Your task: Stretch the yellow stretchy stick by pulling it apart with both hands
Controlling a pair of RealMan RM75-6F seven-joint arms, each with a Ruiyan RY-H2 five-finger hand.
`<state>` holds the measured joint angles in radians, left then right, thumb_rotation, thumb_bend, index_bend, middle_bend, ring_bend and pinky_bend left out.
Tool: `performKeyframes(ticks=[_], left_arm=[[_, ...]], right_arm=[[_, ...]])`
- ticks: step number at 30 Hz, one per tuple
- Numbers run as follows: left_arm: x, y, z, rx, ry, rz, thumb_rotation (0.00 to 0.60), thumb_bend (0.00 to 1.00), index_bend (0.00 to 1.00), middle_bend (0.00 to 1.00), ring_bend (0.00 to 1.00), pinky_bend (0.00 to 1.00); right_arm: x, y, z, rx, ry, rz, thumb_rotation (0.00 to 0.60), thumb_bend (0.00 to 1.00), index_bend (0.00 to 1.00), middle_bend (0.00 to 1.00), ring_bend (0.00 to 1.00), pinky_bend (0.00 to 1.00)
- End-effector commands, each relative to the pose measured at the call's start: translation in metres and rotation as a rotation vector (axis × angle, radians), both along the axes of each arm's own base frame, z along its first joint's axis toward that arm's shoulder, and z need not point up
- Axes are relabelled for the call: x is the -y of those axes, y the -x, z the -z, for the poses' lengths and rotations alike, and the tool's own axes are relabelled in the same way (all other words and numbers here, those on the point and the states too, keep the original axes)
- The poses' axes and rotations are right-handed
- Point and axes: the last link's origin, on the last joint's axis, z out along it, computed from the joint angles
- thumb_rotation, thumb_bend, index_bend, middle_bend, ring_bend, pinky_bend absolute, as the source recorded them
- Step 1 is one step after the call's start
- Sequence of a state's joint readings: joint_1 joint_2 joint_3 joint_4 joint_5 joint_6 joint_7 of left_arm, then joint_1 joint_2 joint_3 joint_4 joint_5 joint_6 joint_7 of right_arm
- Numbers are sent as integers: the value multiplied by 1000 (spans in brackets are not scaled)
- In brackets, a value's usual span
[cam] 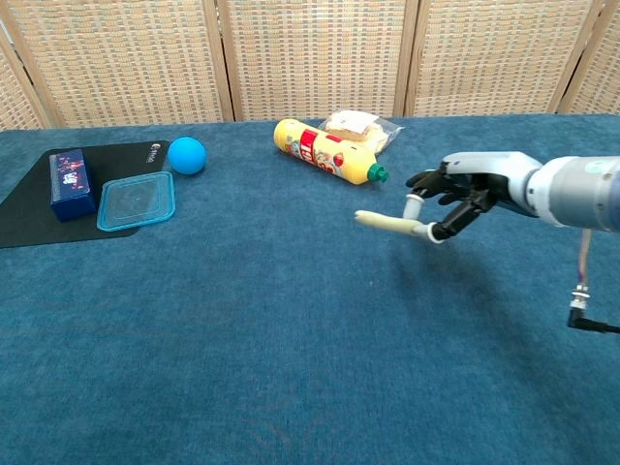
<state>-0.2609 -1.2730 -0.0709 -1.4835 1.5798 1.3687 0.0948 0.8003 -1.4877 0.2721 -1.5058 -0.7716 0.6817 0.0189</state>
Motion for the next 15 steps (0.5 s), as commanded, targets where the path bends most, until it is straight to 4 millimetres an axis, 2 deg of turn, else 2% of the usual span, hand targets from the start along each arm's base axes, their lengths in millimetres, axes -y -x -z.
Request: performKeyframes(ticks=[1,7,13,15], left_arm=[[-9,-18,6,9,39,59,600,0,0,0,0,0],[-22,-49,16,-10,73,149,600,0,0,0,0,0],[-27,-69,22,-8,96,199,600,0,0,0,0,0],[-27,-74,23,-13,108,209,600,0,0,0,0,0]], right_arm=[[0,-31,17,10,-17,0,600,559,737,0,0,0],[-1,-72,36,49,-34,21,600,559,742,0,0,0],[-3,-104,40,132,-52,42,600,559,747,4,0,0],[-2,-109,39,134,-46,37,600,559,747,4,0,0]])
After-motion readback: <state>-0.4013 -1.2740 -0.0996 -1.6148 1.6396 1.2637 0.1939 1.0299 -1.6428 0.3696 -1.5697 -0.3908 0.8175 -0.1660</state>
